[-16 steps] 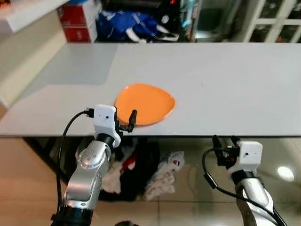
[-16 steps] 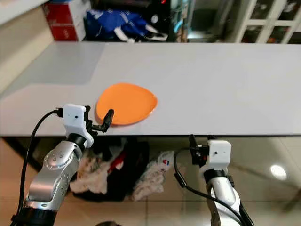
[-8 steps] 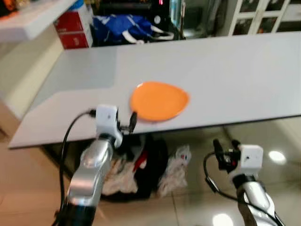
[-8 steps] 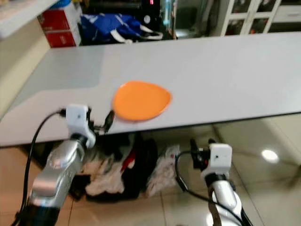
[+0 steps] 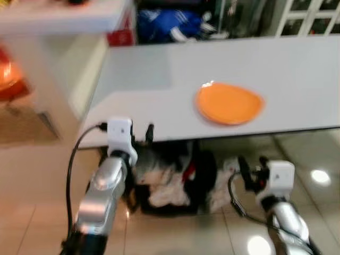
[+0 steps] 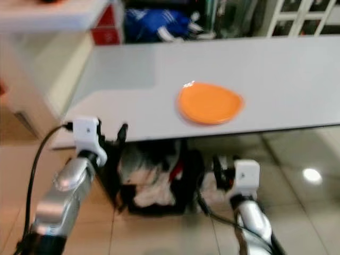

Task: Setting the table

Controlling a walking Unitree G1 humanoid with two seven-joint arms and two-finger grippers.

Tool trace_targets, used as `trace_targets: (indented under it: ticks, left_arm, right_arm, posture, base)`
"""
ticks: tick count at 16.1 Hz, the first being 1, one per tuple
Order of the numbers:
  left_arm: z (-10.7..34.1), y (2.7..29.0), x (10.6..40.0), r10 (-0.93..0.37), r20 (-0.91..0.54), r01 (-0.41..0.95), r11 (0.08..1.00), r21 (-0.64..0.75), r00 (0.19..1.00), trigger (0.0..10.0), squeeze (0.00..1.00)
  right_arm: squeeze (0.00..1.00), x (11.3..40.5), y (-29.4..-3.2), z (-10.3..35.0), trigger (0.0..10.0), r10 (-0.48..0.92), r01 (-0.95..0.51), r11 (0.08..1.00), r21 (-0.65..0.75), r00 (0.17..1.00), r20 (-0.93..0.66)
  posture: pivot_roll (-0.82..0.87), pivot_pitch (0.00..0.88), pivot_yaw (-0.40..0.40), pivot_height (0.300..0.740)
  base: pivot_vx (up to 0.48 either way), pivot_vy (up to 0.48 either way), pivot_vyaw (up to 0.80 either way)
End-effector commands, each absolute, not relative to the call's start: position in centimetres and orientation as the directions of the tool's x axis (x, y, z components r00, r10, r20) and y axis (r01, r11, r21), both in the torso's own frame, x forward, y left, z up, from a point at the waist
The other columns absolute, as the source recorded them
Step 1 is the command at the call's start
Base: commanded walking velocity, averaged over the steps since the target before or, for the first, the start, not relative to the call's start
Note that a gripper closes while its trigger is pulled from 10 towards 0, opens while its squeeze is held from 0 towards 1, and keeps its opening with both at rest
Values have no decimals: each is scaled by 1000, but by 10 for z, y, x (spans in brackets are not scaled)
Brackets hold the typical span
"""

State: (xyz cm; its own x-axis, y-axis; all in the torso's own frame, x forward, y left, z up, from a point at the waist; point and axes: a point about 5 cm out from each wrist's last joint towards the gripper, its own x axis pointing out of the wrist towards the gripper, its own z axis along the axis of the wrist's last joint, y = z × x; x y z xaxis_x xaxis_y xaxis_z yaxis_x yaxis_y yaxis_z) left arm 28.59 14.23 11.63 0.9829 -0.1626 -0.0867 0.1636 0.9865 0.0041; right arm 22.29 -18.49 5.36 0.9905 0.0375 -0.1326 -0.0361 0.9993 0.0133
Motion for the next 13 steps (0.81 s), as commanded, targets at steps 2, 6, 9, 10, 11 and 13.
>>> trace_targets:
  ticks: [2, 6, 9, 10, 11, 13]
  left_arm:
    - [118, 147, 287, -149, -86, 151, 988, 15, 985, 10000, 0]
    - [118, 146, 286, -146, -88, 148, 989, 15, 985, 10000, 0]
    - [117, 144, 286, -150, -90, 152, 988, 14, 985, 10000, 0]
    - [117, 144, 286, -150, -89, 152, 988, 15, 985, 10000, 0]
    - [117, 144, 286, -150, -89, 152, 988, 15, 985, 10000, 0]
    - [118, 144, 287, -159, -88, 162, 986, 26, 983, 10000, 0]
  right_arm:
    - [0, 228, -184, 59, 10000, 46, -45, 999, 15, 993, -112]
    - [0, 228, -182, 60, 10000, 80, -80, 997, 2, 992, -103]
    - [0, 231, -182, 59, 10000, 80, -81, 997, -7, 991, -111]
    - [0, 232, -183, 59, 10000, 73, -73, 997, 7, 991, -108]
    - [0, 232, -183, 59, 10000, 76, -75, 997, 9, 991, -109]
    - [0, 232, -181, 57, 10000, 79, -78, 997, 8, 990, -114]
  posture:
    - [-27, 0, 28, 740]
    - [-26, 0, 22, 740]
    - [-24, 0, 19, 740]
    - [-22, 0, 18, 740]
    - [-21, 0, 19, 740]
    - [-19, 0, 20, 740]
  base:
    - [0, 472, 0]
    - [0, 472, 184]
    - [0, 472, 723]
    - [0, 472, 0]
    - [0, 472, 0]
    - [0, 474, 0]
